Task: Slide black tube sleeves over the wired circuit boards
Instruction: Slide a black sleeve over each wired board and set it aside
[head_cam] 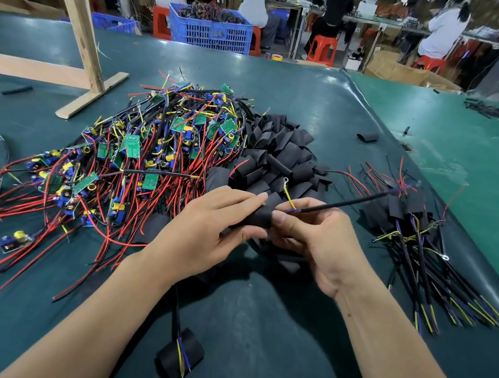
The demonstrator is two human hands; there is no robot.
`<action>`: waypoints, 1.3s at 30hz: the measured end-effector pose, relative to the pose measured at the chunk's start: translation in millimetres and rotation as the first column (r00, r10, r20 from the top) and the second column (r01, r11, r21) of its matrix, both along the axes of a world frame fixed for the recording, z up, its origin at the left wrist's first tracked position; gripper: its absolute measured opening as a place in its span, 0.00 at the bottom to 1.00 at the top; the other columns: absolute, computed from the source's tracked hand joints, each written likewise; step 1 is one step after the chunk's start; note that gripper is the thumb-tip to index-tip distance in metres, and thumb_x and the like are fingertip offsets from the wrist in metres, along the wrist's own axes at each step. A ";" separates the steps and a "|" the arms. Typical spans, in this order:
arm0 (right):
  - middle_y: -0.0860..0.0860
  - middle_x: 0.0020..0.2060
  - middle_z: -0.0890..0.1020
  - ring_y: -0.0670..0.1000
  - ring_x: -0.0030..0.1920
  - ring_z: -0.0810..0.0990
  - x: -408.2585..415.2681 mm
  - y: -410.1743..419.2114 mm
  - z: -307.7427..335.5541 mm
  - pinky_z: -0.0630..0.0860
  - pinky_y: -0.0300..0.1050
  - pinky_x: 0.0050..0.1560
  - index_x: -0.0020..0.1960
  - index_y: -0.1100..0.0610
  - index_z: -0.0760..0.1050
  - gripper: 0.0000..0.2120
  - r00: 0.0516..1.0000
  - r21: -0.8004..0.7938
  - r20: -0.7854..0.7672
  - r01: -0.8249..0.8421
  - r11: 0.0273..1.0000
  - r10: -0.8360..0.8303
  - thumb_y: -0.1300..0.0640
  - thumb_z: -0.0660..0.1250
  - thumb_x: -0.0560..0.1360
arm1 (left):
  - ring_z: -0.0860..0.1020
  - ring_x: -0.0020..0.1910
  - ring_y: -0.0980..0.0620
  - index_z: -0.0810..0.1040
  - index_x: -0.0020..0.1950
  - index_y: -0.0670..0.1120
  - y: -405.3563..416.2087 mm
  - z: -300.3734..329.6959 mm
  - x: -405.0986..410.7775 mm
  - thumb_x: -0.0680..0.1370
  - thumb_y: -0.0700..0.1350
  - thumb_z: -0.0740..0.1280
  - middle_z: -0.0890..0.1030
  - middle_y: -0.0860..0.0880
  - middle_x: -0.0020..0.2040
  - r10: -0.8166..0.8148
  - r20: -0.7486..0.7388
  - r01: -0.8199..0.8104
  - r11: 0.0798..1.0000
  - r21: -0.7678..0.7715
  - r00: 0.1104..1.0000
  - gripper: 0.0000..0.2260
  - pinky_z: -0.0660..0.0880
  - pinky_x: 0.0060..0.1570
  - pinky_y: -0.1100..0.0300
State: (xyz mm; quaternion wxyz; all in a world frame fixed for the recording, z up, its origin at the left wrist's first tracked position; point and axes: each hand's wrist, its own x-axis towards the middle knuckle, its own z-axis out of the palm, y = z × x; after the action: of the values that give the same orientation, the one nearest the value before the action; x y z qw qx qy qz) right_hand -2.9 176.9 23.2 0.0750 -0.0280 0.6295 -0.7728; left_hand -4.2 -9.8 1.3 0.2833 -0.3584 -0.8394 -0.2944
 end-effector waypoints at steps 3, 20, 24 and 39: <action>0.55 0.33 0.84 0.51 0.33 0.84 1.2 -3.1 -2.6 0.79 0.40 0.35 0.33 0.54 0.82 0.14 1.000 -0.016 -0.011 -0.013 1.000 0.012 0.70 0.71 0.71 | 0.78 0.49 0.46 0.78 0.64 0.34 2.0 -1.2 -0.4 0.75 0.44 0.71 0.82 0.43 0.54 -0.012 -0.001 0.012 1.000 0.001 1.000 0.20 0.75 0.52 0.54; 0.56 0.35 0.84 0.52 0.34 0.83 1.3 -0.4 3.3 0.79 0.40 0.35 0.42 0.60 0.80 0.06 0.999 -0.071 0.033 0.010 0.997 -0.007 0.69 0.70 0.73 | 0.80 0.50 0.46 0.79 0.63 0.36 -0.1 3.4 2.8 0.74 0.43 0.72 0.82 0.44 0.54 0.006 0.077 -0.012 0.998 0.068 0.997 0.20 0.76 0.53 0.53; 0.57 0.38 0.84 0.52 0.36 0.84 0.1 2.8 6.6 0.80 0.41 0.36 0.44 0.60 0.80 0.03 1.000 -0.104 0.025 0.022 0.994 -0.019 0.66 0.69 0.73 | 0.81 0.50 0.46 0.80 0.62 0.36 -1.7 3.7 2.7 0.74 0.43 0.73 0.82 0.45 0.54 0.029 0.090 -0.037 0.995 0.090 0.996 0.19 0.77 0.53 0.52; 0.60 0.37 0.84 0.54 0.35 0.85 0.5 1.9 12.3 0.79 0.37 0.32 0.44 0.63 0.78 0.03 0.986 -0.243 0.096 0.159 0.957 -0.140 0.68 0.67 0.76 | 0.81 0.51 0.55 0.82 0.58 0.43 -7.4 11.4 2.6 0.70 0.52 0.76 0.83 0.50 0.52 0.108 0.212 -0.152 0.966 0.208 0.971 0.20 0.76 0.55 0.58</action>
State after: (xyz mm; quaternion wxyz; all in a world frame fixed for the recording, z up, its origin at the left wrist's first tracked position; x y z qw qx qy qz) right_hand -2.4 178.8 35.5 0.0366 0.0406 0.5239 -0.8500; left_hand -1.6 -17.1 12.7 0.2553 -0.2371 -0.8469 -0.4017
